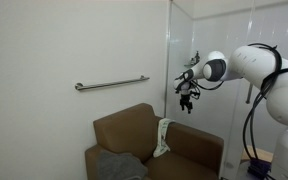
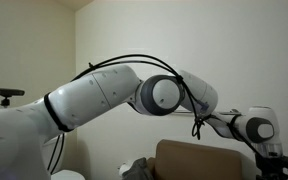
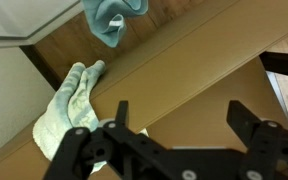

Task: Move the blue and grey towels to the right armrest of the sofa

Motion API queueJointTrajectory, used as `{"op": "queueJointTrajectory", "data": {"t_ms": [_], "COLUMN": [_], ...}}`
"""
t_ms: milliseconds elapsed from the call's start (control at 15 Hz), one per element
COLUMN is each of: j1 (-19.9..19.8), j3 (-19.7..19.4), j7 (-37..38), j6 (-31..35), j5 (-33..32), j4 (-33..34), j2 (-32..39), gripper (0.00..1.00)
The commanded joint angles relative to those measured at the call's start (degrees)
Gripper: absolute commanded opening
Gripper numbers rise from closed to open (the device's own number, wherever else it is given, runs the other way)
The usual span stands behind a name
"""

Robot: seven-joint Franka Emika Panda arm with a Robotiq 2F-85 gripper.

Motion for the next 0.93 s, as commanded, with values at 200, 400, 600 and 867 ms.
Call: {"op": "queueJointTrajectory", "data": {"t_ms": [200,400,600,867], "j1": [0.59,0.21,0.15,7.19], "j3": [-1.07,-0.16,0.61,0.96], "j7": [-4.93,-3.27,-5.24,-4.75], "j6": [-4.0,-1.97,-1.96,1.75], "j5": [-2.62,-1.36,-1.29,-5.65], "j4": [4.39,2.08,2.07,-2.44], "j2": [2.16,1.15,1.63,2.44], "gripper": [1.0,1.0,1.0,1.0]}}
